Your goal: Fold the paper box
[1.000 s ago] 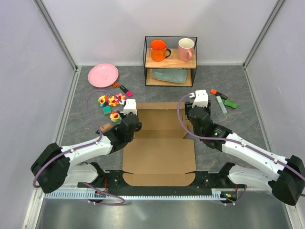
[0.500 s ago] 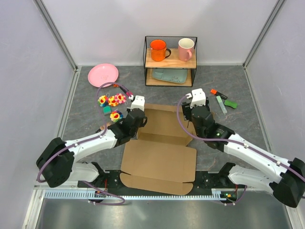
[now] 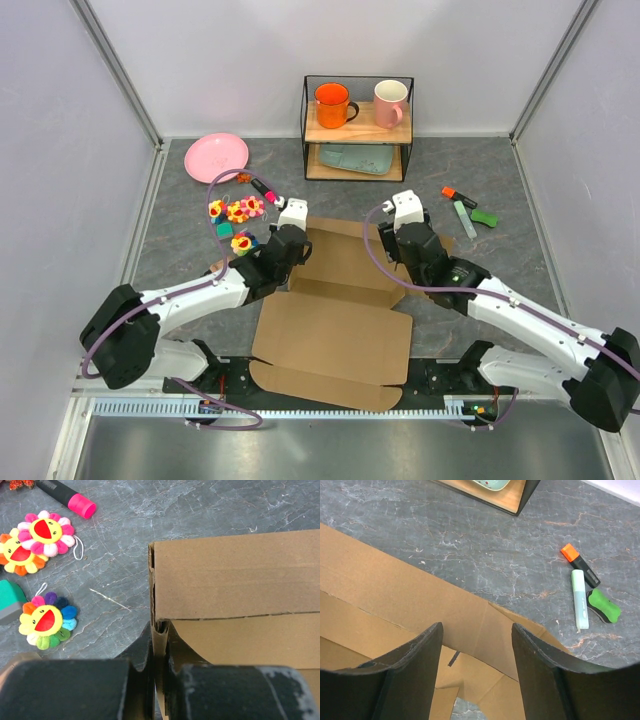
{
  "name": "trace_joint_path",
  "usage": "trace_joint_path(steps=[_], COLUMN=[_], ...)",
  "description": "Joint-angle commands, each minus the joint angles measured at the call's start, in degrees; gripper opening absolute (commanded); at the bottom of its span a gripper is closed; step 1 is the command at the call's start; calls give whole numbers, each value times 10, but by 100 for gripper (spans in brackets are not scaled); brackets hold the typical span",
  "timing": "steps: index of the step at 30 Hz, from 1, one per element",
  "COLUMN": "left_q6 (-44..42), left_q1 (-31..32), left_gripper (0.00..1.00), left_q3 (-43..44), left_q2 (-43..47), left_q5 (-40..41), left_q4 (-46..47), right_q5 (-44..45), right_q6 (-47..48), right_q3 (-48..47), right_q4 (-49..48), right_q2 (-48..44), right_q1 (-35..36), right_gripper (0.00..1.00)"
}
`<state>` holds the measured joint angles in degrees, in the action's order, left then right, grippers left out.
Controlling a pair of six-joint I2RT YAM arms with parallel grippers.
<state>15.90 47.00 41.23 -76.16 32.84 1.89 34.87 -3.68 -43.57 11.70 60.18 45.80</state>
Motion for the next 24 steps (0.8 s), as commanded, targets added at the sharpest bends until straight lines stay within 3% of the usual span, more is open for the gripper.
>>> trace_joint_path(steps=[1,14,24], left_q6=[-32,-49,-73], left_q1=[-2,-37,-45], left_gripper=[2,2,2], left_q3=[2,8,21], left_q2=[0,12,17], left_q5=[4,5,-1], left_q4=[-53,-91,-94], right_q5=[-30,-22,-24], right_q6=[-8,-6,3], right_q3=[-39,-42,-49], right_q4=[46,66,66], right_q2=[10,-60,12], right_q1=[-2,-2,-2], right_gripper=[66,68,68])
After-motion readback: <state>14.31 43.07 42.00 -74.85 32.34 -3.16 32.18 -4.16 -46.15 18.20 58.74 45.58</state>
